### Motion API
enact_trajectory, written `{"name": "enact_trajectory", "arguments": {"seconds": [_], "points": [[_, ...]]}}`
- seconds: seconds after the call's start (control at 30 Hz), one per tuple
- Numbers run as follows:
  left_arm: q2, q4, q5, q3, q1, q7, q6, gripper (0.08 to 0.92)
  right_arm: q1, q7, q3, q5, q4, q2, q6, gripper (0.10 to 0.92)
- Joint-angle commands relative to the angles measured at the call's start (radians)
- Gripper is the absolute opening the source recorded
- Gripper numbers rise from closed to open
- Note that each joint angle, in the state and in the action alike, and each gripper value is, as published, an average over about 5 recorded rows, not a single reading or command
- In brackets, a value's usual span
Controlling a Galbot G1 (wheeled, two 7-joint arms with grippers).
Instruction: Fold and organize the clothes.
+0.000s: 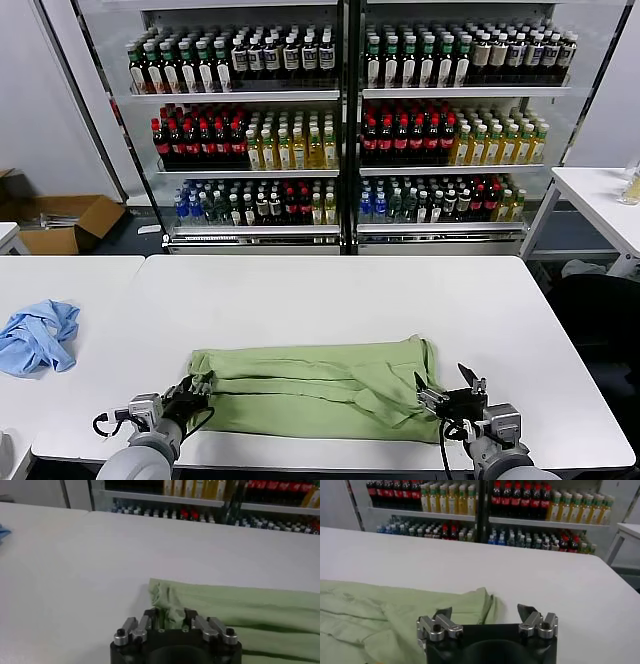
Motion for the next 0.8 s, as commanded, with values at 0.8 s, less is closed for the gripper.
{"name": "enact_trajectory", "arguments": {"seconds": [0.8], "points": [[0.161,-0.060,0.269,-0.517,0.053,0.099,0.064,0.093,0.009,0.002,0.028,-0.001,0.017,-0.016,0.000,0.823]]}}
